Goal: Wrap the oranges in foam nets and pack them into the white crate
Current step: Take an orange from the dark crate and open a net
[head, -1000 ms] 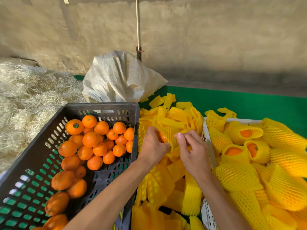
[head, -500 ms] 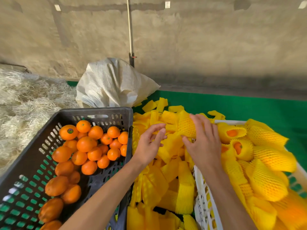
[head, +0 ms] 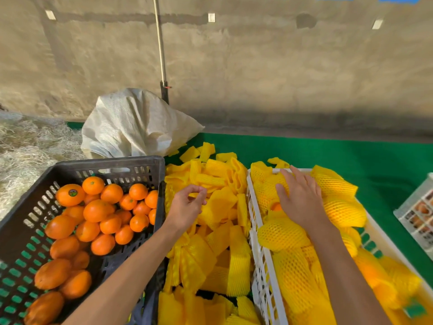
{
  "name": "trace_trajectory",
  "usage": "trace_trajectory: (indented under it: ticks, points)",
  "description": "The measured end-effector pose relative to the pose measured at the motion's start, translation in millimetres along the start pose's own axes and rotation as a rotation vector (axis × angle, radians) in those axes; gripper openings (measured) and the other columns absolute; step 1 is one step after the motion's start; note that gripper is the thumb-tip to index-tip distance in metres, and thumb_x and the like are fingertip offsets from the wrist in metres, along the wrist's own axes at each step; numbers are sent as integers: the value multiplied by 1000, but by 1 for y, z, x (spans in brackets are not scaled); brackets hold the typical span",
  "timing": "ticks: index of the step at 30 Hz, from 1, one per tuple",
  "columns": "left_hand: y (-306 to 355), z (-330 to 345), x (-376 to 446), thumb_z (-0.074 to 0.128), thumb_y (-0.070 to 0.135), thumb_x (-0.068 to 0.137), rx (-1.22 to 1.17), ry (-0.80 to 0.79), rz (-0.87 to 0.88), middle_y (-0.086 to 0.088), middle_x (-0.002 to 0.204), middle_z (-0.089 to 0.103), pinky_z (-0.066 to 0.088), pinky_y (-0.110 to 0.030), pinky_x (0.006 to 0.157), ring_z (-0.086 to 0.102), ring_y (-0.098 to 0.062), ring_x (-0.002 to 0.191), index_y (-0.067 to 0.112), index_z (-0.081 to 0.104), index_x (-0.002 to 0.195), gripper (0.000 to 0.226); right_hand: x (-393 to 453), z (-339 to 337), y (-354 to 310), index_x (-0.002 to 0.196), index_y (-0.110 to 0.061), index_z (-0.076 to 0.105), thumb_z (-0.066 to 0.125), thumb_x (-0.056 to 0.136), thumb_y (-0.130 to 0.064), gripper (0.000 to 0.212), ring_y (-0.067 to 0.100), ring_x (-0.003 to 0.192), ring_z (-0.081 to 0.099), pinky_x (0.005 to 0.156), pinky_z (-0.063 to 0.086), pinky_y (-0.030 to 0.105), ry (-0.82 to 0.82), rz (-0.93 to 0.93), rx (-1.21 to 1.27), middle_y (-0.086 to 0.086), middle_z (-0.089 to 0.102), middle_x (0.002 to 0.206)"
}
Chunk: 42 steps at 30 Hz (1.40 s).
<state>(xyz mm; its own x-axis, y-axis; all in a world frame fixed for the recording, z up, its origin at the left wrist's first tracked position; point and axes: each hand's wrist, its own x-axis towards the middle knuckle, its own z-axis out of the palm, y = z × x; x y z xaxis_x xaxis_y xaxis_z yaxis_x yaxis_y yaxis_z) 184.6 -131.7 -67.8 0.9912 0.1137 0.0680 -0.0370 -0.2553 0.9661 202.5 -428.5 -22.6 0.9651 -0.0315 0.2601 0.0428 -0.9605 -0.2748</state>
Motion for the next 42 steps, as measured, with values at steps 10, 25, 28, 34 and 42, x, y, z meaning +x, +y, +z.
trace_trajectory:
  ticks: [10,25,28,34,42]
  points:
    - [3,-1,-2,61,35,104,0,19,3,2,97,74,58,-56,73,70,-30,90,23,70,110,17,12,18,-26,151,-18,37,67,89,-57,79,36,147,29,118,29,51,97,138,-43,11,35,159]
    - [-5,4,4,62,28,103,122,66,-10,-1,94,72,50,-30,57,60,-5,67,18,70,107,14,-7,113,-138,135,-14,47,53,101,-44,46,32,118,60,85,50,40,-309,-123,26,9,58,132]
    - [-6,4,6,61,28,104,114,59,-22,1,84,68,42,-20,48,52,-1,52,17,69,109,15,-3,147,-141,147,-12,33,51,102,-38,55,33,121,59,92,49,41,-382,-29,-76,11,43,144]
    - [-5,3,10,61,29,104,95,46,-51,2,80,63,40,-20,50,50,-4,58,16,69,110,17,12,163,-130,130,-18,53,38,106,-22,29,33,115,63,86,51,39,-326,-7,-91,10,53,134]
    - [-6,2,12,64,57,95,186,28,-251,-4,138,57,51,-31,92,61,-24,123,11,47,147,72,0,122,-132,110,-12,69,61,99,-28,21,22,104,64,78,48,33,-90,-101,455,4,69,113]
